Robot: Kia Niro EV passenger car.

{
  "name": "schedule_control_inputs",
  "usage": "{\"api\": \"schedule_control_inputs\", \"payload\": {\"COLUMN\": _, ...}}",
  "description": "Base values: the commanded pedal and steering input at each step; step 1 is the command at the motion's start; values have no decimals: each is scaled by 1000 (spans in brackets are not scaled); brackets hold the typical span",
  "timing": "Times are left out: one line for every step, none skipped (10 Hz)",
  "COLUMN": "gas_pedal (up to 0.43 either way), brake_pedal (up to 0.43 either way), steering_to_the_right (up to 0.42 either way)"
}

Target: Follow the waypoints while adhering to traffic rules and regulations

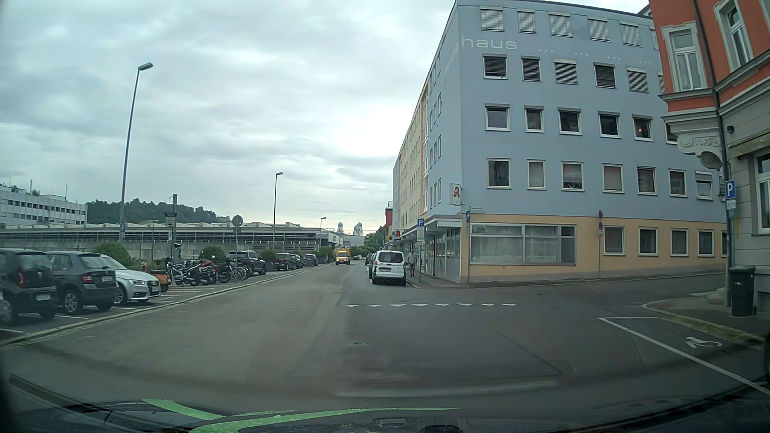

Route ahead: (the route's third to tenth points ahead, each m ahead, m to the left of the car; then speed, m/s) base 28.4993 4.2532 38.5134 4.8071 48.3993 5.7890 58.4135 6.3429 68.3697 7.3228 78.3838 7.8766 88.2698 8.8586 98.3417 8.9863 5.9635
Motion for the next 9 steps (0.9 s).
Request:
{"api": "schedule_control_inputs", "payload": {"gas_pedal": 0, "brake_pedal": 207, "steering_to_the_right": -12}}
{"api": "schedule_control_inputs", "payload": {"gas_pedal": 0, "brake_pedal": 220, "steering_to_the_right": -12}}
{"api": "schedule_control_inputs", "payload": {"gas_pedal": 0, "brake_pedal": 220, "steering_to_the_right": -14}}
{"api": "schedule_control_inputs", "payload": {"gas_pedal": 0, "brake_pedal": 226, "steering_to_the_right": -15}}
{"api": "schedule_control_inputs", "payload": {"gas_pedal": 0, "brake_pedal": 226, "steering_to_the_right": -16}}
{"api": "schedule_control_inputs", "payload": {"gas_pedal": 0, "brake_pedal": 232, "steering_to_the_right": -16}}
{"api": "schedule_control_inputs", "payload": {"gas_pedal": 0, "brake_pedal": 232, "steering_to_the_right": -16}}
{"api": "schedule_control_inputs", "payload": {"gas_pedal": 0, "brake_pedal": 232, "steering_to_the_right": -16}}
{"api": "schedule_control_inputs", "payload": {"gas_pedal": 0, "brake_pedal": 238, "steering_to_the_right": -17}}
